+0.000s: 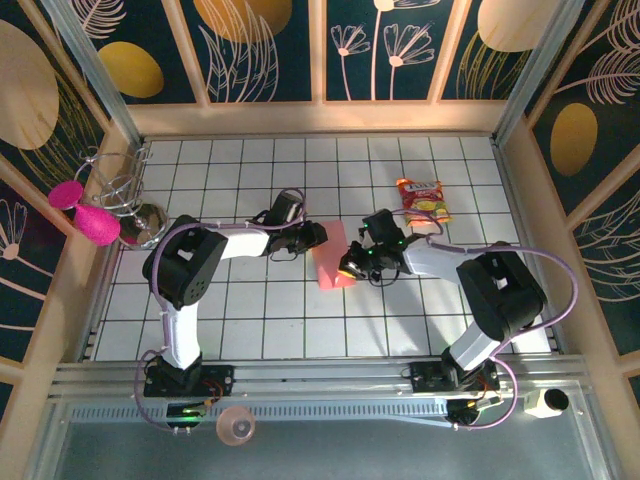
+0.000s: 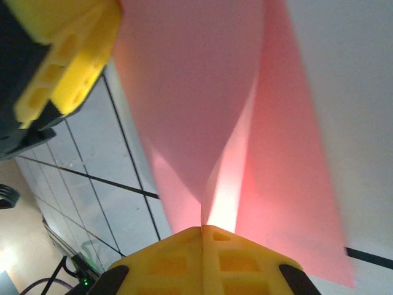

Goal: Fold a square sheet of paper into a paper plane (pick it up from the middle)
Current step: Fold the triangle a second time at the center of the table.

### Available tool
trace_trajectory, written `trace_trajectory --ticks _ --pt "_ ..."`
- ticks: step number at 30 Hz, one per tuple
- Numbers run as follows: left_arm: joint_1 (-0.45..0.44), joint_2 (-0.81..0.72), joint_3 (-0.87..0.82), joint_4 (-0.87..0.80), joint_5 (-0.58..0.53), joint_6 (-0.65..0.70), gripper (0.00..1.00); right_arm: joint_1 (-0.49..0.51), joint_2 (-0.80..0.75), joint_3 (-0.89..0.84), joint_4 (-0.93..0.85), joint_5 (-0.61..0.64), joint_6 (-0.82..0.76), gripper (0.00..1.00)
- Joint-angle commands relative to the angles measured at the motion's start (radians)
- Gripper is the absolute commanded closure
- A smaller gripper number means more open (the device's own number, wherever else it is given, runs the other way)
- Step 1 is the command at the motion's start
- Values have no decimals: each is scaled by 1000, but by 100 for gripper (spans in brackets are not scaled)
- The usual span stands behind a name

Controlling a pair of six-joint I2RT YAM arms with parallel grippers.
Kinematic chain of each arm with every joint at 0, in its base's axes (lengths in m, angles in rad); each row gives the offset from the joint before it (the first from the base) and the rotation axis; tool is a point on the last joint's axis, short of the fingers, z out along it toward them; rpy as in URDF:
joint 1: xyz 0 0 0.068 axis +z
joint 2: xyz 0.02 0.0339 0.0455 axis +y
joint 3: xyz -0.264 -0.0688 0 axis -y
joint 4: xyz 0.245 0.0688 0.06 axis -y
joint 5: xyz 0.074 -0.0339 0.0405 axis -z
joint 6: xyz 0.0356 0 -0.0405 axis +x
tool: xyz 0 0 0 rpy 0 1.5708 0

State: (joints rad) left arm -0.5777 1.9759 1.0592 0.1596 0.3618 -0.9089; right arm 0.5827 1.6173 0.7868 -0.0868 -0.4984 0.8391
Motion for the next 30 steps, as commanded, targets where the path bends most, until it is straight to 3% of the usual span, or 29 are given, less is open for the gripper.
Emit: trace_trajectory --ticks 1,10,30 --pt "1 24 9 -29 -3 24 71 11 18 37 8 -13 -25 100" --pt "1 10 12 -25 -2 33 71 11 59 51 172 -98 13 100" --pt "30 -38 -22 24 -31 2 65 12 163 40 278 -57 79 100"
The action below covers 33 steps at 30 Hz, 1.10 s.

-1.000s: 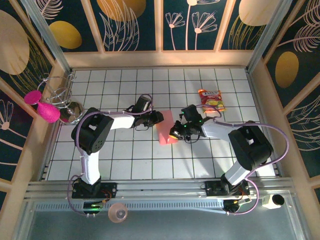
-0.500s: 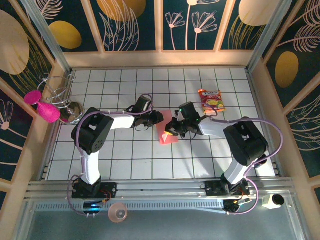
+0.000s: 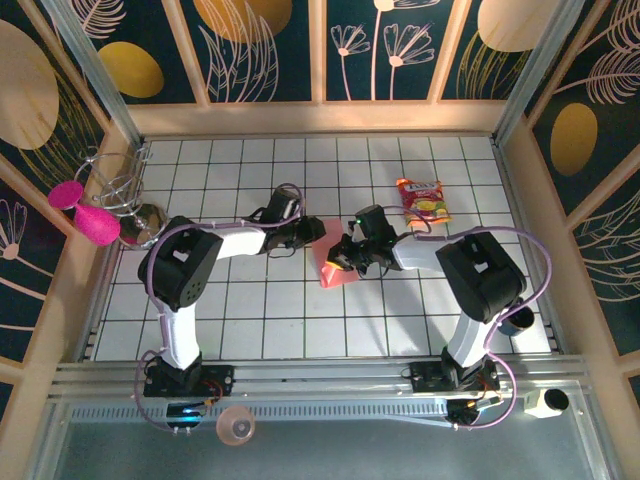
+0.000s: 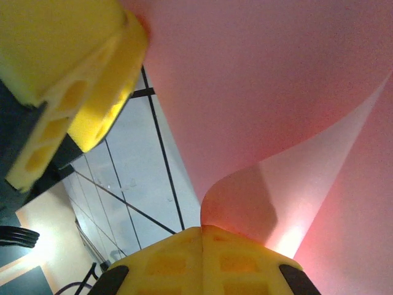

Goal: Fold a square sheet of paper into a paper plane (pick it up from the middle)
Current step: Fold the triangle a second time at the center of the table.

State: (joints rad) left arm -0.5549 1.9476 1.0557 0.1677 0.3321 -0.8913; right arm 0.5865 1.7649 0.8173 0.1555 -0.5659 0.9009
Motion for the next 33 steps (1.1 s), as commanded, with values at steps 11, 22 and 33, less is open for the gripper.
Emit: trace_trajectory --ticks 11,22,33 --pt "7 27 -16 10 10 -19 66 6 37 -5 95 14 48 100" --pt "8 33 -19 7 16 -14 67 6 58 -23 119 55 75 100" --pt "8 39 -17 9 25 -12 67 7 75 -17 142 47 81 100"
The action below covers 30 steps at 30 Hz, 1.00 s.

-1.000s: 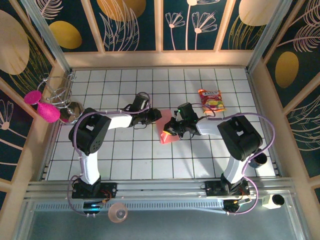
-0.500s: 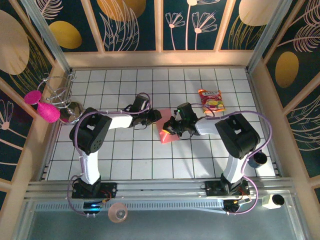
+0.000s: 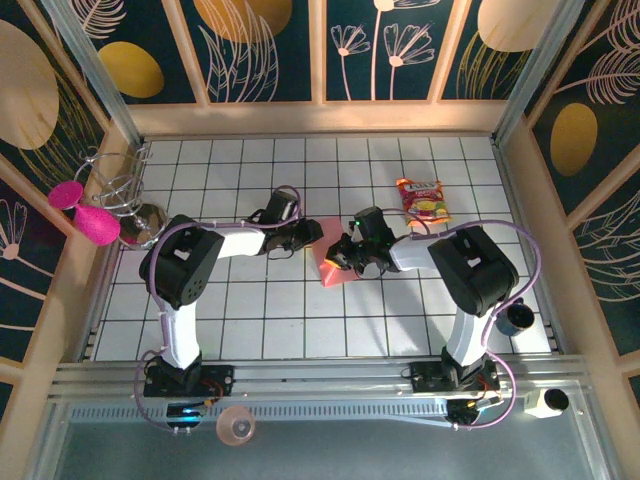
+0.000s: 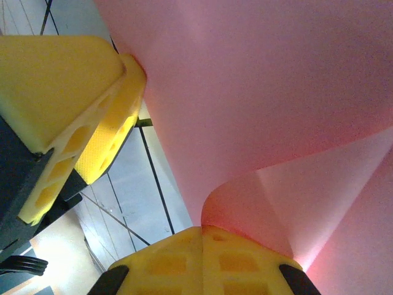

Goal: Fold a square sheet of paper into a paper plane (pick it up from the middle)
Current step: Fold the triangle a second time at the center of the table.

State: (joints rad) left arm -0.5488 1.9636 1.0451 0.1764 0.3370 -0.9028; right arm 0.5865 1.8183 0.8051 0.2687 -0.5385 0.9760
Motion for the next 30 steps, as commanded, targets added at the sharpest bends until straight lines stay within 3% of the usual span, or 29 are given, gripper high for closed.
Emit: trace_trajectory --ticks 1,30 --pt "2 22 -6 0 19 -1 67 8 22 -3 34 19 6 100" --pt "2 14 -29 11 27 -3 67 9 46 -10 52 27 29 100"
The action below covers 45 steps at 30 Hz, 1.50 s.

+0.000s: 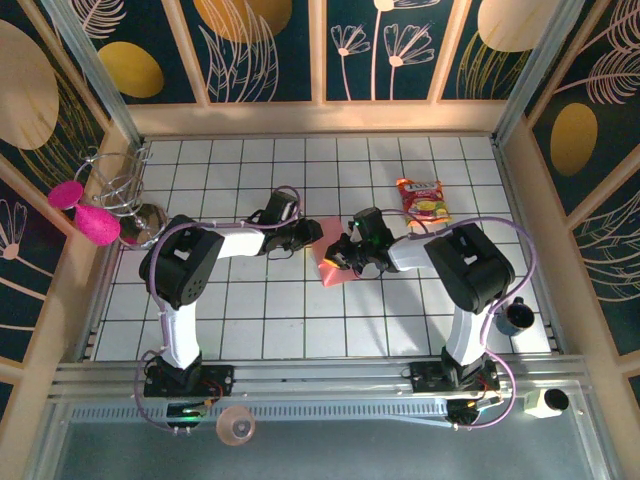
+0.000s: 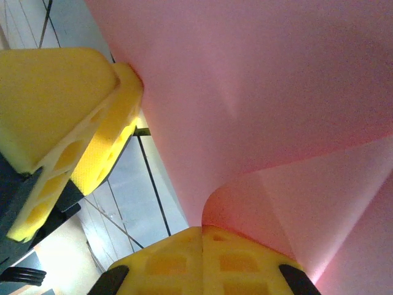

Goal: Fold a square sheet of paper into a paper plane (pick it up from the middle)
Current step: Fold the triangle a second time at the center of the table.

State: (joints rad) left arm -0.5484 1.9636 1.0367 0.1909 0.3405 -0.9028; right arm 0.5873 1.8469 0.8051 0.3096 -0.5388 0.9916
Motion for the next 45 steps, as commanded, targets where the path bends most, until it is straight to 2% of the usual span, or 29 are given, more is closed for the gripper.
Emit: trace_trajectory --ticks 1,16,45 --pt "1 11 -20 -4 23 -3 67 8 18 -11 9 29 14 100" --pt "1 10 -23 -11 7 -1 67 8 -3 -17 -18 53 11 100" --pt "2 16 -18 -12 22 -2 67 7 24 -11 23 7 11 100"
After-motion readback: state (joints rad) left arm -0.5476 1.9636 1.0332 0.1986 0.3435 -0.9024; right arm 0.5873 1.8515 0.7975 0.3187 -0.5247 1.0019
